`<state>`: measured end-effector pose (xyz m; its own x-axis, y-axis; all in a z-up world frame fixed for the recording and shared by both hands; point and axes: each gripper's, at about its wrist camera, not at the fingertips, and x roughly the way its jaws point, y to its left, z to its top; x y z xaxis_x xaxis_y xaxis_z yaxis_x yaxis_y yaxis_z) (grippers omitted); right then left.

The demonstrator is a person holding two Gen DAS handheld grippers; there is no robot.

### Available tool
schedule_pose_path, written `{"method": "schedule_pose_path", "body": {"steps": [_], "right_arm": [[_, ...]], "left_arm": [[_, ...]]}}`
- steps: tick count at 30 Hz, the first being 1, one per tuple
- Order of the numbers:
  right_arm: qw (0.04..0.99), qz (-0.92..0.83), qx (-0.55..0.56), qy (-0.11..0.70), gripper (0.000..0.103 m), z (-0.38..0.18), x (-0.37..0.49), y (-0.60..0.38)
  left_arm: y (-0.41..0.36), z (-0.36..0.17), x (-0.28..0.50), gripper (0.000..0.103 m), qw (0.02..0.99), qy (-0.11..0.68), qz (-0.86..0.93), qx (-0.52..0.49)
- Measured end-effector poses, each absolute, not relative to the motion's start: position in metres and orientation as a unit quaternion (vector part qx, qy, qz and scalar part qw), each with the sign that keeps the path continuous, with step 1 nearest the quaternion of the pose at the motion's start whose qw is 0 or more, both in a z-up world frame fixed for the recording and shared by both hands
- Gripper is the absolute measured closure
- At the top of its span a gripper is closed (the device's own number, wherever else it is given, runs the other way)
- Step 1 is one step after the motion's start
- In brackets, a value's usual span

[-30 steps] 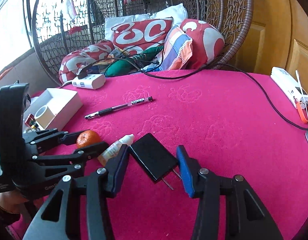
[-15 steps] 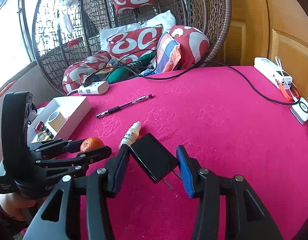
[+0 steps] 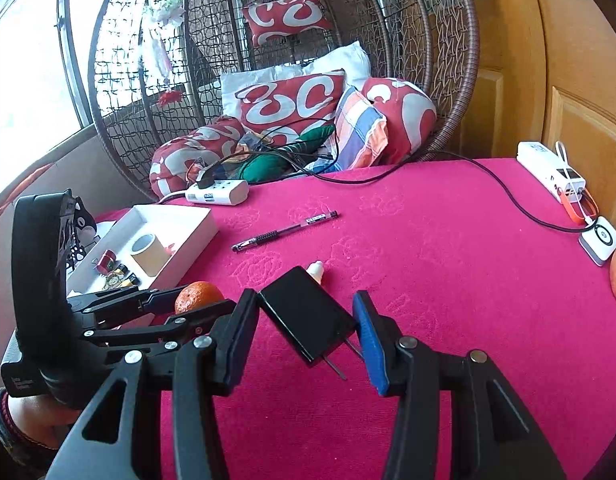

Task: Organize rigid objects
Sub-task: 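Carry the orange with the left tool while the right tool carries the black charger to the tray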

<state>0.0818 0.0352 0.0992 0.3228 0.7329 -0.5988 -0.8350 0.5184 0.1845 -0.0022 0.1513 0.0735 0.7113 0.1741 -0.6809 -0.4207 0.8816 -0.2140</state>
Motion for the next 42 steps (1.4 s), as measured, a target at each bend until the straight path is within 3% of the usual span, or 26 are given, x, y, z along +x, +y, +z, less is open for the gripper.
{"method": "schedule_pose_path", "body": {"steps": [27,42], "right_arm": [[0.765,0.564,-0.129,0.283,0.054,0.128,-0.014,0.108],[0.744,0.585,-0.154,0.284,0.054,0.124,-0.042,0.148]], "left_arm": [[0.211,0.102,-0.139,0.063,0.902,0.263,0.248,-0.235],[0.244,0.097,-0.178,0.063,0.891,0.241,0.282,-0.263]]}}
